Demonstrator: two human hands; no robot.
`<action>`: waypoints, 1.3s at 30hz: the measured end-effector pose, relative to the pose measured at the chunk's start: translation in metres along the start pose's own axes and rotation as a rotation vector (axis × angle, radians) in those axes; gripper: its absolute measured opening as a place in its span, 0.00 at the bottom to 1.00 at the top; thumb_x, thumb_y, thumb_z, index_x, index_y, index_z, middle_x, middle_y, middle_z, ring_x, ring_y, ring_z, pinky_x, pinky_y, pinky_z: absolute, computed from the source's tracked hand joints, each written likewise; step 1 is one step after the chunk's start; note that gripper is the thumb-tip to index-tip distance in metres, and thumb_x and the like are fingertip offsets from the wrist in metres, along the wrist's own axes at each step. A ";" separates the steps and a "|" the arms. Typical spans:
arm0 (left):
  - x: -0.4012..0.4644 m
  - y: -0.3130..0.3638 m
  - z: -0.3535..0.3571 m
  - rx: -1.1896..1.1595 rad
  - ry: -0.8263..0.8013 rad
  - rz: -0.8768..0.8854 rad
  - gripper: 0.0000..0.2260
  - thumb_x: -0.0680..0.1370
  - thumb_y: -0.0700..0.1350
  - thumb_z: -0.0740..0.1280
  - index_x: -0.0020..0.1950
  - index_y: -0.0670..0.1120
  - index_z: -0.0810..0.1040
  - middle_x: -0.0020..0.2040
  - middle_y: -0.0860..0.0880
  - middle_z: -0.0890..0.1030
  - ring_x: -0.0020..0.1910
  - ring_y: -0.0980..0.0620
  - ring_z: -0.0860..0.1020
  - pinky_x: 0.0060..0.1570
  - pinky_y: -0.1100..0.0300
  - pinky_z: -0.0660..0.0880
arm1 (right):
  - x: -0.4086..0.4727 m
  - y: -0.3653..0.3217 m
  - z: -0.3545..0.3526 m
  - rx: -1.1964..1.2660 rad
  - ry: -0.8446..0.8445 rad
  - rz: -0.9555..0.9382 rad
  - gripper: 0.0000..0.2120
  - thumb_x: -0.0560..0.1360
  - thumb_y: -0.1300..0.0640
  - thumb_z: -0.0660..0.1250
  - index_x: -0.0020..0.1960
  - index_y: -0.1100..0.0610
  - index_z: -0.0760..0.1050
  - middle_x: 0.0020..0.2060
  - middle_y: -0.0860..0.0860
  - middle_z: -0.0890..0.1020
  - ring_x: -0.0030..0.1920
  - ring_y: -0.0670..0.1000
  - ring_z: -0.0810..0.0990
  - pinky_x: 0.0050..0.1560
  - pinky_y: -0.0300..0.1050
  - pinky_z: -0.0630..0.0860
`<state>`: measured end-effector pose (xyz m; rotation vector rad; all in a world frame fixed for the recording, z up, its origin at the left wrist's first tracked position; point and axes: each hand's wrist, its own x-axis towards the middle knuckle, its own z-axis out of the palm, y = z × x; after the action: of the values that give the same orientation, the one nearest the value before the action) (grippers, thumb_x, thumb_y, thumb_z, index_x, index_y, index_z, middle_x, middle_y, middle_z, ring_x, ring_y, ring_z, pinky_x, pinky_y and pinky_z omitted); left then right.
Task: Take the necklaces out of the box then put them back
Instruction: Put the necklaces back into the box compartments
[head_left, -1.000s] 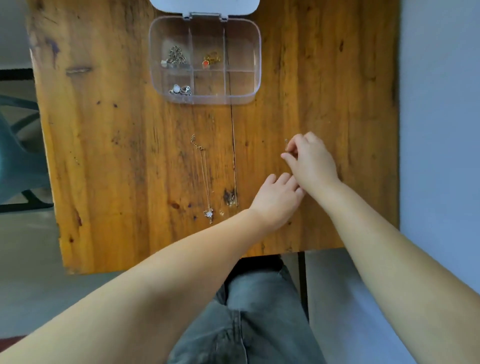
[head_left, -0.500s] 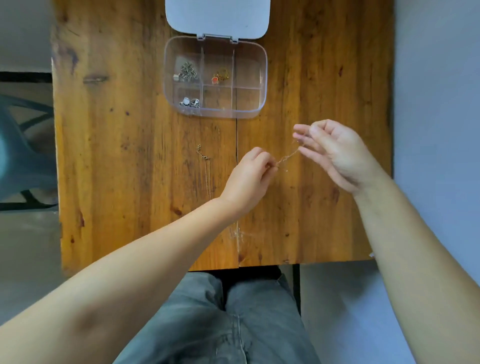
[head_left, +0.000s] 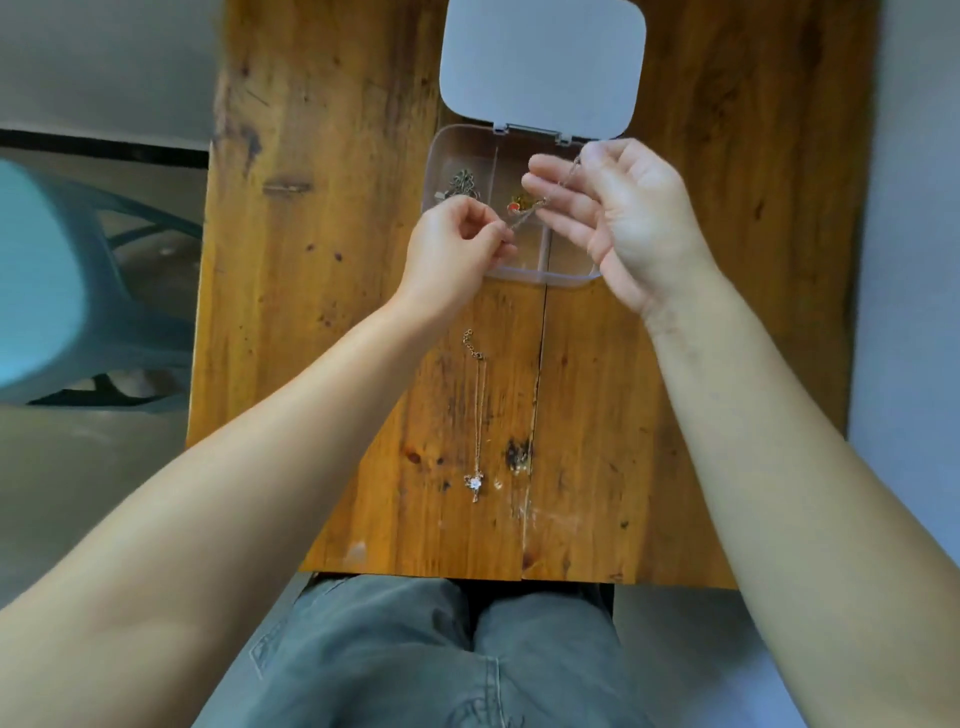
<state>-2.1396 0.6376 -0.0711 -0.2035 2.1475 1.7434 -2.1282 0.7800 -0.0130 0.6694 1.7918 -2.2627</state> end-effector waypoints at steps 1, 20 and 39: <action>0.004 -0.003 -0.001 0.064 -0.014 -0.021 0.05 0.77 0.39 0.64 0.41 0.45 0.76 0.40 0.47 0.84 0.40 0.53 0.84 0.43 0.58 0.81 | 0.005 0.007 0.002 -0.088 0.021 0.018 0.05 0.82 0.59 0.55 0.53 0.57 0.69 0.56 0.59 0.80 0.55 0.53 0.82 0.58 0.51 0.78; -0.061 -0.081 -0.029 1.000 -0.276 0.402 0.18 0.76 0.40 0.65 0.66 0.42 0.71 0.62 0.40 0.74 0.62 0.40 0.70 0.57 0.45 0.72 | -0.141 0.148 -0.025 -1.026 -0.182 0.235 0.09 0.78 0.52 0.63 0.56 0.52 0.75 0.47 0.45 0.79 0.43 0.42 0.77 0.41 0.32 0.73; -0.064 -0.057 -0.001 0.469 -0.170 0.120 0.03 0.76 0.43 0.63 0.43 0.48 0.74 0.42 0.53 0.80 0.41 0.58 0.77 0.39 0.70 0.71 | -0.164 0.175 -0.012 -0.718 0.074 0.067 0.03 0.77 0.58 0.64 0.47 0.51 0.72 0.44 0.45 0.77 0.41 0.43 0.76 0.38 0.30 0.72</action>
<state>-2.0615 0.6162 -0.0995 0.1933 2.4007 1.2113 -1.9095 0.7246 -0.0947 0.6450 2.3531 -1.3919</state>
